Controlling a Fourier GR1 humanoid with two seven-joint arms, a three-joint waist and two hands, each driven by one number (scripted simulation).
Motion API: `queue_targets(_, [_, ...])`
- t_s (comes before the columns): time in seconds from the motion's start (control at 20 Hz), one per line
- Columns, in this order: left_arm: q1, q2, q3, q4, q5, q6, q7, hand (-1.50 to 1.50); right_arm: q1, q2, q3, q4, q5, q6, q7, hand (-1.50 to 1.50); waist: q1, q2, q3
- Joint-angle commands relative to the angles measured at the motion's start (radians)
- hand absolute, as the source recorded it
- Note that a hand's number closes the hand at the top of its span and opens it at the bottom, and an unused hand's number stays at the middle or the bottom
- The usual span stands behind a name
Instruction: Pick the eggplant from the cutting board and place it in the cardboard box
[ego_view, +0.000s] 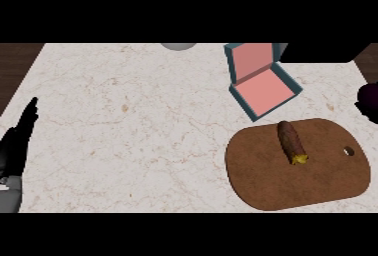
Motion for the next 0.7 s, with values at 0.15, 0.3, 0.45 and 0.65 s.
queue_targets(0.15, [0.029,-0.004,0.028,0.02,0.011,-0.025,-0.06,0.0,-0.102,0.048,0.001,-0.095,-0.083,0.14,0.06,1.5,0.01,0.001,0.0])
queue_targets(0.3, [-0.019,-0.029,-0.001,0.023,-0.027,0.002,-0.014,0.0,-0.233,0.1,0.004,0.032,-0.09,0.135,0.085,1.5,0.02,0.005,0.0])
queue_targets(0.45, [-0.032,-0.008,0.006,0.026,-0.027,-0.026,-0.012,0.0,-0.277,0.142,0.001,-0.033,-0.122,0.183,0.204,1.5,0.014,0.003,0.0])
queue_targets(0.65, [0.001,-0.02,0.011,0.0,-0.006,-0.041,-0.02,0.0,-0.465,0.216,0.017,0.153,-0.092,0.141,0.264,1.5,0.034,0.008,0.0])
